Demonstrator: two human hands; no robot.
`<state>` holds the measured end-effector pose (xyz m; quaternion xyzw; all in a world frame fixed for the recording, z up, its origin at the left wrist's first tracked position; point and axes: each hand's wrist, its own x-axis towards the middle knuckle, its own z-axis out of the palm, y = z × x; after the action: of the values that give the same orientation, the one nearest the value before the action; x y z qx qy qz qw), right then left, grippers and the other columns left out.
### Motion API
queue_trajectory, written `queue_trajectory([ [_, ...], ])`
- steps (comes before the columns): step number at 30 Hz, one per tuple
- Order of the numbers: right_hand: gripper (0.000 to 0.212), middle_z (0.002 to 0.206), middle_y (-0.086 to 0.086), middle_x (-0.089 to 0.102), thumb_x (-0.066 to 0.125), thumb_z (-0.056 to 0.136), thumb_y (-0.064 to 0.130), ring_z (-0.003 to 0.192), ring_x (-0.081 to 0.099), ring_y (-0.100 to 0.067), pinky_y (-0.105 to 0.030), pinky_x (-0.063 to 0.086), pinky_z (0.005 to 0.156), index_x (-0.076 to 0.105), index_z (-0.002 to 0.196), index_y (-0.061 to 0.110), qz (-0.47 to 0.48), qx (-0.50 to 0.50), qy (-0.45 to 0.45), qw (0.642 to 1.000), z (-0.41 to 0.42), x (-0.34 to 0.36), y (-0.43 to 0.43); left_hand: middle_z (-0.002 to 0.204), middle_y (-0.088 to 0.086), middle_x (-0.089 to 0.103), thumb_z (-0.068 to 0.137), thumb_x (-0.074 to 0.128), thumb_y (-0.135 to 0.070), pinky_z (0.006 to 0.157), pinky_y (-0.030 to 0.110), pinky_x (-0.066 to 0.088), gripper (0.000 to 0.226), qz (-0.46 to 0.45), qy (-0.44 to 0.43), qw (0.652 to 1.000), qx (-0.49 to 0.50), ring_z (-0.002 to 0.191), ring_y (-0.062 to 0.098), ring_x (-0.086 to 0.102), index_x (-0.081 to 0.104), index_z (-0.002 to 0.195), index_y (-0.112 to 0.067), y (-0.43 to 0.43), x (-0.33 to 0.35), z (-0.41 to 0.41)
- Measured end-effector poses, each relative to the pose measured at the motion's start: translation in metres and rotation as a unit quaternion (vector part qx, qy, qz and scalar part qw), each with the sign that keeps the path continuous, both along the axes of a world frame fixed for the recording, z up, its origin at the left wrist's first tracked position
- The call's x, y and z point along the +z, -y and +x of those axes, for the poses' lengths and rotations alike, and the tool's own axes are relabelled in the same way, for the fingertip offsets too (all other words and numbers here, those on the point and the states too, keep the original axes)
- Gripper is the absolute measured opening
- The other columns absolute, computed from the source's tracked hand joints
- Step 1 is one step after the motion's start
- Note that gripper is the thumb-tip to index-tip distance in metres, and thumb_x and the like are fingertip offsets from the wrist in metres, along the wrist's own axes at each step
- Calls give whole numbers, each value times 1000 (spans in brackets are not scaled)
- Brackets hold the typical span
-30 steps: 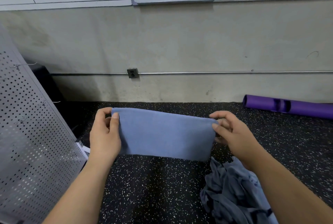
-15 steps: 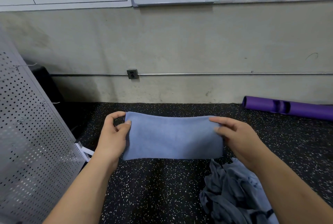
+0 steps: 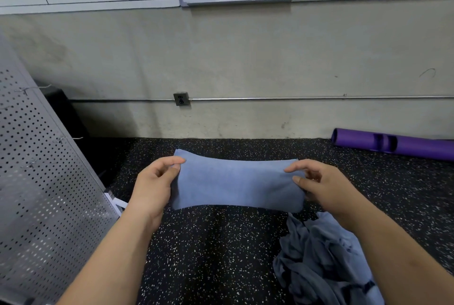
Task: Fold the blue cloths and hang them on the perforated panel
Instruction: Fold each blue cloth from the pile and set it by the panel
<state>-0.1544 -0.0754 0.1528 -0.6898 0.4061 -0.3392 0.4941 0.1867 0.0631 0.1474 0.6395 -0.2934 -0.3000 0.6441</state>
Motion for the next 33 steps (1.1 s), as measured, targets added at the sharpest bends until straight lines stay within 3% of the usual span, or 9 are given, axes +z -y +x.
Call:
queue_trajectory([
  [3,31,82,-15,66,67,102,4,72,52,-20,-33,43,65,86,96,28,28,-28,35,999,-1,0,1,97,-9,77,97,68,2,83,31,49,33,5,-11,998,-68,93,14,65,81,114,-24,-3,5,-1],
  [6,27,106,0,82,71,99,5,99,72,-26,-45,56,87,87,103,27,71,-38,69,994,-4,0,4,126,-2,77,87,66,22,101,37,55,60,12,10,989,-145,117,17,71,75,127,-22,-5,3,-1],
  [9,42,118,-8,80,81,86,-3,122,71,-33,-54,53,111,82,118,25,100,-2,89,991,-10,-3,8,117,6,79,86,71,19,92,42,59,62,22,51,987,-149,105,21,72,75,126,-29,-7,0,4],
  [13,53,116,2,81,82,83,-11,113,75,-22,-44,59,103,81,120,27,45,5,32,998,-15,-1,8,99,17,75,90,81,1,76,42,57,46,51,171,978,-110,79,24,61,79,111,-39,-7,-6,12],
  [16,52,107,4,82,80,87,-9,104,76,-21,-27,61,89,80,118,33,13,2,1,1000,-15,-2,8,91,6,76,93,81,-8,65,38,53,36,75,239,963,-99,71,27,62,78,108,-40,-7,-11,13],
  [19,44,106,5,82,80,91,-2,109,75,-27,-44,61,99,82,114,36,4,0,-19,1000,-15,-5,10,82,2,74,96,75,-1,59,25,48,33,40,151,984,-87,62,9,59,80,108,-31,-8,-5,7],
  [24,40,107,0,83,80,89,-3,112,74,-27,-45,58,103,83,113,29,30,-21,27,999,-17,-2,7,103,16,78,93,74,6,85,31,60,37,5,-25,991,-130,94,23,73,80,120,-19,-5,-1,9],
  [29,44,111,-16,80,73,88,-12,113,73,-37,-45,57,98,79,120,18,121,-21,123,985,-17,1,9,109,16,79,88,74,15,87,28,61,47,7,14,989,-150,96,22,72,77,124,-15,-5,0,8],
  [33,42,109,-14,81,73,92,-9,107,76,-33,-38,58,86,81,115,26,110,-11,92,990,-17,4,8,102,11,79,89,73,16,84,26,61,46,5,41,990,-136,94,19,72,78,119,-18,-4,-2,7],
])
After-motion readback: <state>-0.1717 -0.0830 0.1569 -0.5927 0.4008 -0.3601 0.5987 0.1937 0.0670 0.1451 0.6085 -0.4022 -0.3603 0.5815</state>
